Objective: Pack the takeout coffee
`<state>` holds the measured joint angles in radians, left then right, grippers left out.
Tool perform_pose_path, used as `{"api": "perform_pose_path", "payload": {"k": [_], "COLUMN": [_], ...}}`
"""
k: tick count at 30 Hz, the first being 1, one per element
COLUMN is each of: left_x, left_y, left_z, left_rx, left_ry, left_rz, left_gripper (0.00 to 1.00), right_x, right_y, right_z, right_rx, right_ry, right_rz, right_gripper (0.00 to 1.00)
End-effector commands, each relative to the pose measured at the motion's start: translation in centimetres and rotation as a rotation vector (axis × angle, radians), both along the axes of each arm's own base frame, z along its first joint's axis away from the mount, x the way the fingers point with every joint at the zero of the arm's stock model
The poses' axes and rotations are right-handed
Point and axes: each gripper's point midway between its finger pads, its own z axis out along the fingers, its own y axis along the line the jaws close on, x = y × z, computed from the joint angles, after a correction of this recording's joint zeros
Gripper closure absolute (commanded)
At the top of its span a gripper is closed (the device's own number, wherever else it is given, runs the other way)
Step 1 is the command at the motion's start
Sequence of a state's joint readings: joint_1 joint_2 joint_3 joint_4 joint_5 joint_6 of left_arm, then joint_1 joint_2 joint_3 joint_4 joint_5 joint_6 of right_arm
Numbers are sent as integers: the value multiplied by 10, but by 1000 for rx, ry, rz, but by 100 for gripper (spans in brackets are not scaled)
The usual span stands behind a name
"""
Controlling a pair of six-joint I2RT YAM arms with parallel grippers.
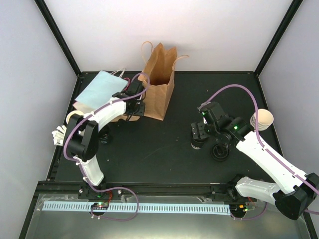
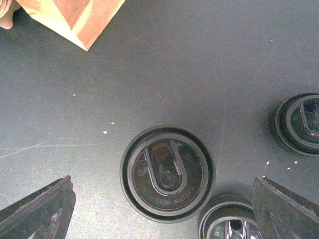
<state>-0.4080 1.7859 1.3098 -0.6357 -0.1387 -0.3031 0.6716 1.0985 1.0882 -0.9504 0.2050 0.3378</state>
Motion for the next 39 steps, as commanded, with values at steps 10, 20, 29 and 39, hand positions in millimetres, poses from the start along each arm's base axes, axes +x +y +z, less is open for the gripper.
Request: {"api": "perform_pose_path", "payload": {"k": [10,20,29,39], "left_x": [0,-10,-12,-13], "left_y": [22,32,43,37], "left_z": [43,51,74,80], "left_rx": [78,89,119,92], "left_ry": [-85,-96,-146,-154], "left_rz": [62,102,129,96], "left_gripper": [84,87,90,87], "right_x": [1,1,0,0], "right_y": [3,4,4,5], "right_z": [5,3,2,3], "right_rx": [20,25,28,32], "right_ry": [-9,-6,-2,-4], "right_rz": [8,11,13,15], "right_gripper": [2,2,2,2]}}
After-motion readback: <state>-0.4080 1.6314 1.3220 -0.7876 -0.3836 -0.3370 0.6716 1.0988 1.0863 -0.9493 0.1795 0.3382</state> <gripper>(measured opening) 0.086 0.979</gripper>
